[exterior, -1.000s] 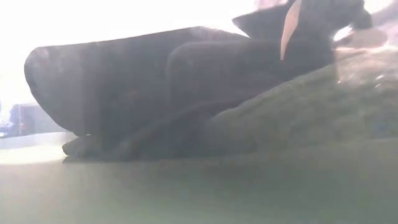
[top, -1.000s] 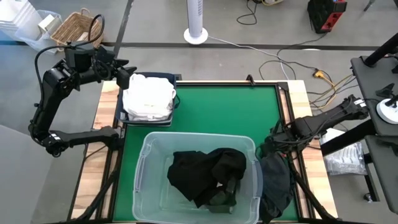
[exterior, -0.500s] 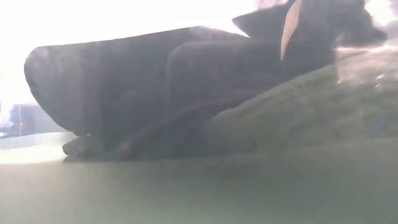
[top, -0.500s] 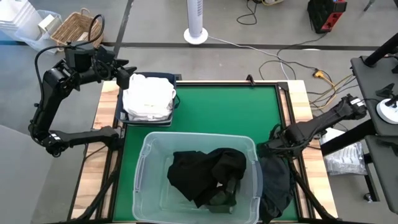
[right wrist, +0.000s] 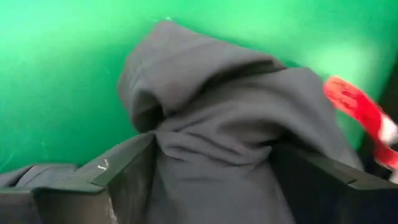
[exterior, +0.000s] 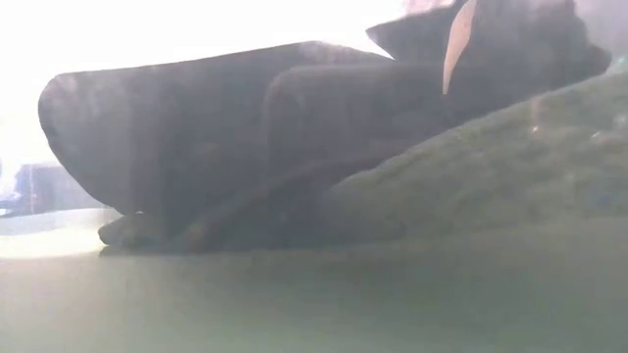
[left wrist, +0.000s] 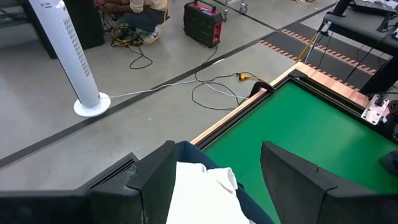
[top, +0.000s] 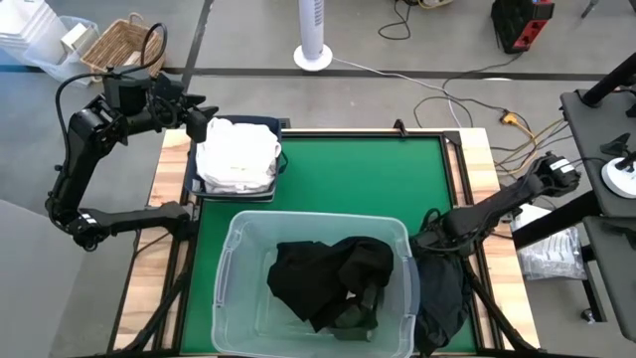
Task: Sort clothes
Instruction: Put the black shorts into the transparent laundry bin
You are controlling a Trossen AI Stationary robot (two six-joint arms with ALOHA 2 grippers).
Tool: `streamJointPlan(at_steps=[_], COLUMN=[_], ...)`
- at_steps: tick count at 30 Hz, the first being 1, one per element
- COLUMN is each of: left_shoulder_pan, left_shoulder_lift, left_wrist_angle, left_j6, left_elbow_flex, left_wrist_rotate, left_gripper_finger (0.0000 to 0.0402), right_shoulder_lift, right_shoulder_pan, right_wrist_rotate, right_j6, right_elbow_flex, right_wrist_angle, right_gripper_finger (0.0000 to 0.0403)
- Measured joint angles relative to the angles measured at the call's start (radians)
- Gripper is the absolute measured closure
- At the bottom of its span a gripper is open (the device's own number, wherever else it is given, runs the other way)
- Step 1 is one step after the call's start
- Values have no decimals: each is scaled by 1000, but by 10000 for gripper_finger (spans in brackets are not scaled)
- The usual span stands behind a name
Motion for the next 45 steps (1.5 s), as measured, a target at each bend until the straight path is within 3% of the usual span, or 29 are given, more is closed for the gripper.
streamJointPlan(at_steps=[9,19,23,29,45], left_shoulder_pan=[0,-1,0,0,0], left_shoulder_lift=[0,0,0,0,0], left_wrist_angle=[2,1,1,1,0], left_j6=[-8,-9,-9,-1,2], left_elbow_flex=[0,0,0,0,0], left_wrist_rotate=[-1,-6,-6,-6,-6], left_gripper_finger=[191,191,191,191,191], right_shoulder_lift=[82,89,88,80,26], right_shoulder_pan=[0,0,0,0,0], right_wrist_rotate=[-11,-2,4,12,112], right_j6=[-3,-15,-22,-27,-56], right_elbow_flex=[-64,-66,-66,-52,223], right_wrist_angle=[113,88,85,57,-326], right_gripper_finger=[168,315,355,357,358])
